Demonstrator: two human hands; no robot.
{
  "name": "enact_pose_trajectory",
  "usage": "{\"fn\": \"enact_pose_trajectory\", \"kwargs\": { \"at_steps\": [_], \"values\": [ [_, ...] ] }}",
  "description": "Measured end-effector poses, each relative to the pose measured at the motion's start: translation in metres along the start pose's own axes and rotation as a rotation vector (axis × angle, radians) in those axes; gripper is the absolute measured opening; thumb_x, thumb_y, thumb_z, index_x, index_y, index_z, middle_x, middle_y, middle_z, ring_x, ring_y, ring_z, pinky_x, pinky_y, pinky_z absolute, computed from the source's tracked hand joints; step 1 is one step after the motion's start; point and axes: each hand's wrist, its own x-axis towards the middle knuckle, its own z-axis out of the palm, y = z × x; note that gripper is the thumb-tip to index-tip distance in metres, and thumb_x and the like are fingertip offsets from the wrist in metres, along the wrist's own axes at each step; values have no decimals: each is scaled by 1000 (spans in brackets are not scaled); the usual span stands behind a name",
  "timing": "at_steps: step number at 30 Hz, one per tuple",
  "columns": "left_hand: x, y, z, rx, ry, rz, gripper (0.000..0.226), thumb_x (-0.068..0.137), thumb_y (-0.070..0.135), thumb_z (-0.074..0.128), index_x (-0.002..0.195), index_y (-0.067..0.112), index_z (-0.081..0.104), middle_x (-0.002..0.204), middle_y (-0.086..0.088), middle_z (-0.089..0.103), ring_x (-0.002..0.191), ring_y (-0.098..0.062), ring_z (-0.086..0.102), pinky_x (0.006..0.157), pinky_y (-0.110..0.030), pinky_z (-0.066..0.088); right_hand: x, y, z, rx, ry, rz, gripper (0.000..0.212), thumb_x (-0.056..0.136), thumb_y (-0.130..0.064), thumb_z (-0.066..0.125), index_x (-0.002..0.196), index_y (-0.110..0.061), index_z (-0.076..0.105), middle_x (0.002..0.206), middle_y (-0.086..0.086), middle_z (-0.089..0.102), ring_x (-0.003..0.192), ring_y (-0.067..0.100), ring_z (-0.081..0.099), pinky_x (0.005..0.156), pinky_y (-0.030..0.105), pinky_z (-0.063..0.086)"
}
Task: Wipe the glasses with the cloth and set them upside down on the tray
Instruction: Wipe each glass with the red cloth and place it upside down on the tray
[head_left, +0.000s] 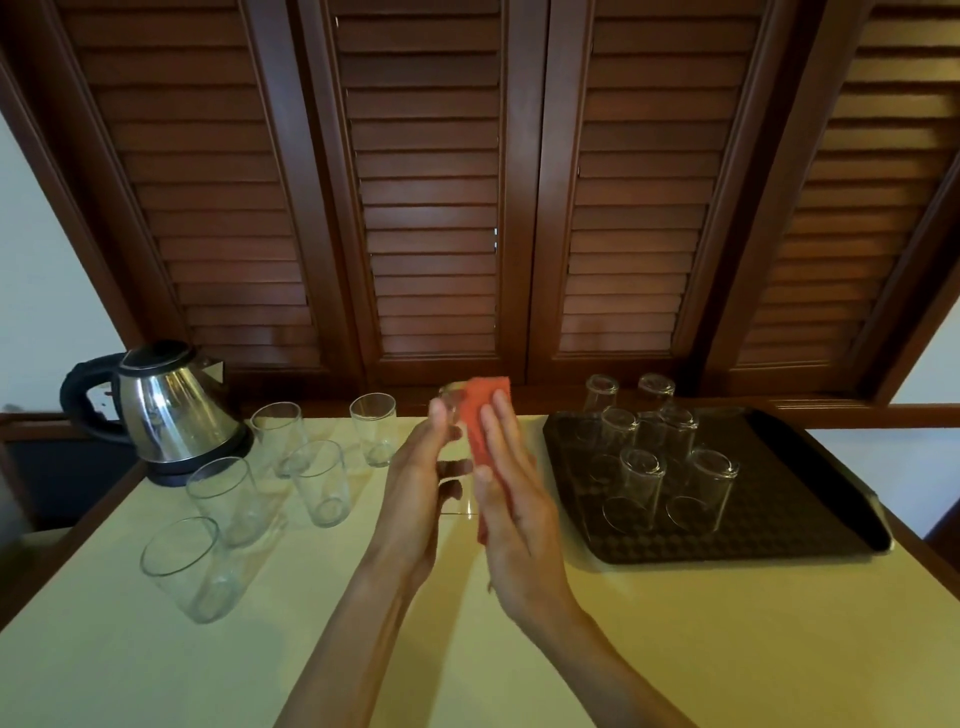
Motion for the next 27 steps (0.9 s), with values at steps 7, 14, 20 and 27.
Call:
{"fn": "enact_pose_trajectory", "kwargs": {
  "at_steps": [7,14,20,27],
  "values": [
    [-9,-3,5,-142,46,79,46,89,52,69,123,22,77,122,-8,75,108,-27,69,88,-40,54,24,-15,-14,309,16,278,39,110,-29,38,147,-40,44,139,-13,62,130,9,57,98,21,52],
    [-13,4,6,4,-60,43,51,96,55,47,134,29,68,121,6,77,117,-10,71,91,-34,59,16,-5,-14,303,0,247,44,108,-37,40,152,-42,39,148,-12,55,140,9,47,113,33,44],
    [-8,11,19,18,160,100,28,103,46,53,116,32,74,97,17,77,101,-13,70,79,-27,58,1,-5,-11,292,64,273,42,105,-46,45,147,-44,46,144,-12,58,129,5,56,105,29,46],
    [-4,14,25,-254,220,-161,40,101,57,50,116,22,64,118,1,71,89,-9,78,71,-20,60,-47,-2,19,-71,234,65,57,104,-56,29,157,-49,8,167,-22,13,155,6,12,124,24,17]
  ]
}}
